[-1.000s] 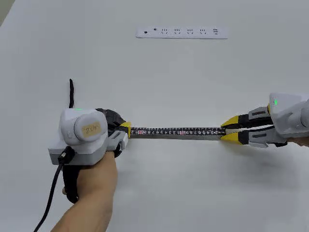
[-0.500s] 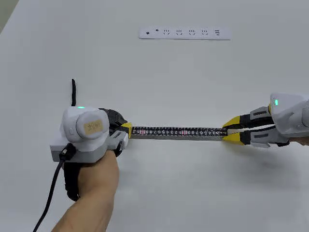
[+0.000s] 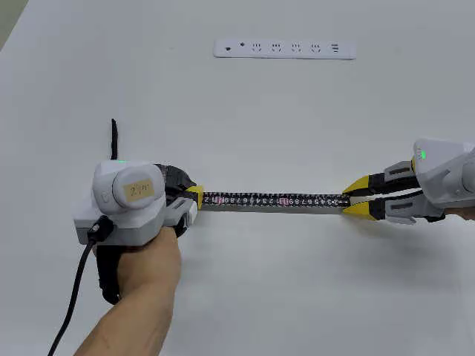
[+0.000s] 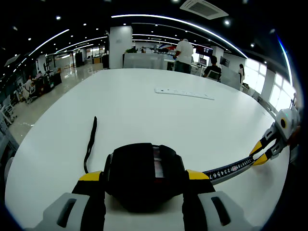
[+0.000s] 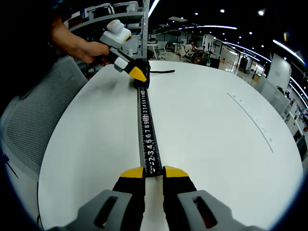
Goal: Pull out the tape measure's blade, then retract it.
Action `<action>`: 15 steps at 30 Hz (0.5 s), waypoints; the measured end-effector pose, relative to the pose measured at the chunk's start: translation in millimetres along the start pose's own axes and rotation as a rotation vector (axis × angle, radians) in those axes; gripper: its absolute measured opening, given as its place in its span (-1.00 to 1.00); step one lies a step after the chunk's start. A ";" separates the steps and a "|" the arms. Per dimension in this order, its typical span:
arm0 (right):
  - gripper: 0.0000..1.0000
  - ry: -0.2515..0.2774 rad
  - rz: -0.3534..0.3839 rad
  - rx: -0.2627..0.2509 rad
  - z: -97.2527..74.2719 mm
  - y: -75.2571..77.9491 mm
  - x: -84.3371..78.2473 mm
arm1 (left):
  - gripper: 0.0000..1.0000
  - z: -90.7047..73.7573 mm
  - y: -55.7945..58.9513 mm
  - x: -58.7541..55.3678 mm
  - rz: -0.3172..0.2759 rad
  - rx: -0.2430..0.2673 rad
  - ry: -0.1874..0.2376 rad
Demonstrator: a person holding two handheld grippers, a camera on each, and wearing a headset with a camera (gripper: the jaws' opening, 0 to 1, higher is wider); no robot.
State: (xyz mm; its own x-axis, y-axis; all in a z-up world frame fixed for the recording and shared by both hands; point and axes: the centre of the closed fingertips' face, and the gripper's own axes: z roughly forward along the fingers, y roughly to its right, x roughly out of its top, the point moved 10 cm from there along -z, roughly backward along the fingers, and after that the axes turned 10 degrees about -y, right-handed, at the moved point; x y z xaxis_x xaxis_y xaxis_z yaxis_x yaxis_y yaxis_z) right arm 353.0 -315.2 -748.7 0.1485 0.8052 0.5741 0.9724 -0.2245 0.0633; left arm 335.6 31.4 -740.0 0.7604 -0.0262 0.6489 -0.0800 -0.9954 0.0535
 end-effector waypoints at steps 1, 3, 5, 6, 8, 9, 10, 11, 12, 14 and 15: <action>-0.76 0.000 0.000 0.000 0.1 0.0 0.1 | 0.23 0.1 -0.1 0.1 -0.001 -0.001 -0.001; -0.76 0.000 -0.002 0.000 0.3 0.0 0.5 | 0.23 0.1 -0.3 0.3 -0.001 -0.002 -0.003; -0.76 0.000 -0.002 0.000 0.4 0.0 0.7 | 0.23 0.1 -0.4 0.4 -0.002 -0.003 -0.004; -0.76 0.000 -0.003 0.000 0.7 0.1 1.0 | 0.23 -0.1 -0.4 0.4 -0.001 -0.004 -0.004; -0.76 0.001 -0.004 0.001 1.4 0.2 1.7 | 0.23 -0.6 -0.4 0.4 -0.001 -0.005 -0.005; -0.76 0.002 -0.004 0.001 1.7 0.3 2.1 | 0.23 -0.8 -0.5 0.4 -0.001 -0.006 -0.006; -0.76 0.001 -0.005 0.002 1.7 0.4 2.4 | 0.23 -1.0 -0.3 0.5 -0.001 -0.006 -0.006; -0.76 0.000 -0.005 0.001 1.7 0.5 2.4 | 0.23 -1.0 -0.3 0.4 0.000 -0.007 -0.006; -0.76 0.000 -0.005 0.002 1.7 0.5 2.4 | 0.23 -1.1 -0.3 0.4 -0.001 -0.007 -0.006; -0.76 -0.002 -0.007 0.002 1.7 0.5 2.5 | 0.23 -1.1 -0.6 0.6 -0.001 -0.008 -0.008; -0.76 -0.001 -0.006 0.002 1.7 0.6 2.7 | 0.23 -1.2 -0.8 0.6 -0.003 -0.009 -0.009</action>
State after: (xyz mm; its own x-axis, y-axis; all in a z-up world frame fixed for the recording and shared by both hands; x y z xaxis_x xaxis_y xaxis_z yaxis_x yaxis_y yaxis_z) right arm 354.2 -312.3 -748.4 0.1431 0.8070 0.5729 0.9736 -0.2187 0.0648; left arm 335.4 32.2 -738.7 0.7666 -0.0246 0.6417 -0.0841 -0.9945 0.0624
